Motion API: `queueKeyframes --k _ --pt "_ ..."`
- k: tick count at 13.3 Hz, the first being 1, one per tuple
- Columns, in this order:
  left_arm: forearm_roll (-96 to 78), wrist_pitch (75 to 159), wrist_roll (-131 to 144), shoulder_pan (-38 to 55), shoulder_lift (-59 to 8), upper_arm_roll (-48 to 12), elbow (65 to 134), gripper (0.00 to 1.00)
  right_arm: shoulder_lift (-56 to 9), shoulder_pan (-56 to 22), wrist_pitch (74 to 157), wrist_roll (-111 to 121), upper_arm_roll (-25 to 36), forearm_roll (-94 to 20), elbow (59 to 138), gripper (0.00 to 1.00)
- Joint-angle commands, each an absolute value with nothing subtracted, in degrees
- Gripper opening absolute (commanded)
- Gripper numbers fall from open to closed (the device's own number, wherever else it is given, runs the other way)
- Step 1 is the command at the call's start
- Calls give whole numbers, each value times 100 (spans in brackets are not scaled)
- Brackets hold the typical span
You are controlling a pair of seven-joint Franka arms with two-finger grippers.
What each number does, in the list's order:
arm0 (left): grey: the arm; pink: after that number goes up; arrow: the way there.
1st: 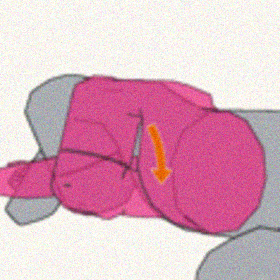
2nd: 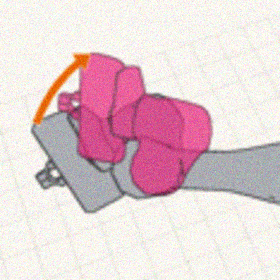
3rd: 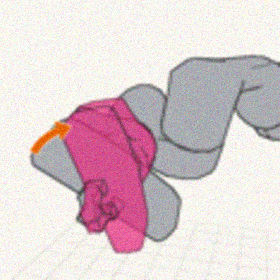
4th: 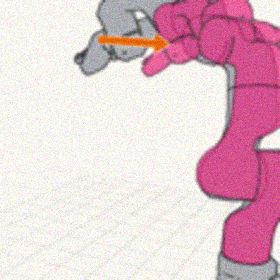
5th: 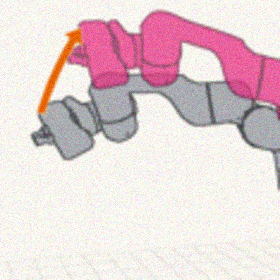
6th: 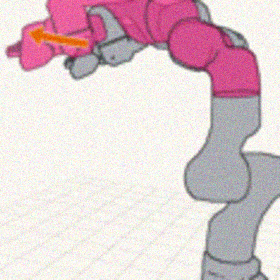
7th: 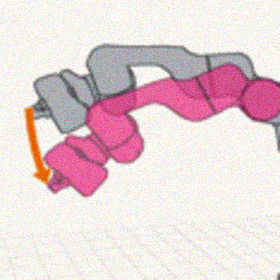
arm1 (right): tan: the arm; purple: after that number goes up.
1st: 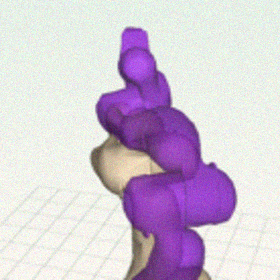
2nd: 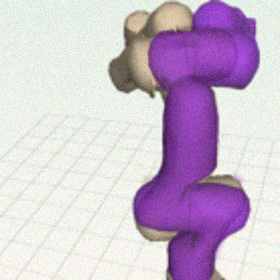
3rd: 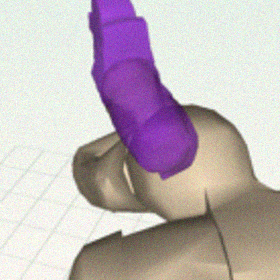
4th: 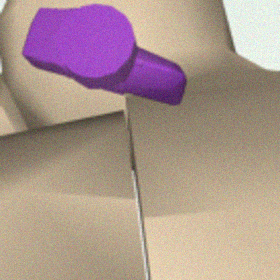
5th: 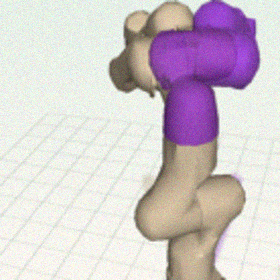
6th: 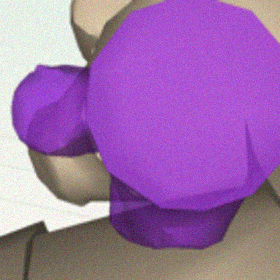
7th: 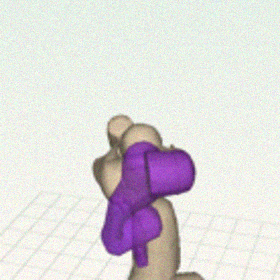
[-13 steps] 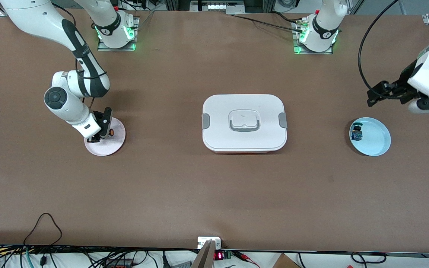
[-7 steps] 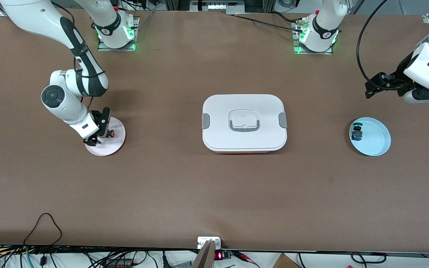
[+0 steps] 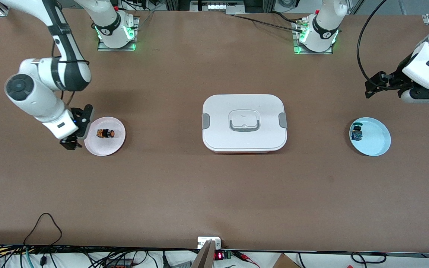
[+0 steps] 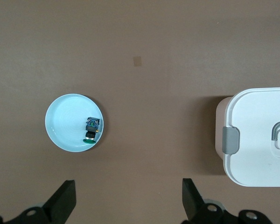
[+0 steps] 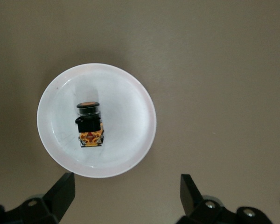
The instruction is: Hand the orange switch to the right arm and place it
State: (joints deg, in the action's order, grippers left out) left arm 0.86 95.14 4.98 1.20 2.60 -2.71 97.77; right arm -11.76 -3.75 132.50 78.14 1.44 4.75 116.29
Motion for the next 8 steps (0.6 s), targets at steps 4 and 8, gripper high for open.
queueKeyframes --k 4,8 --pt "105 9519 360 158 185 -255 9642 100 -1011 -316 11859 6535 272 -394 10469 100" --pt "105 9519 360 158 185 -255 9642 100 -897 -308 11357 4600 351 -633 10415 100"
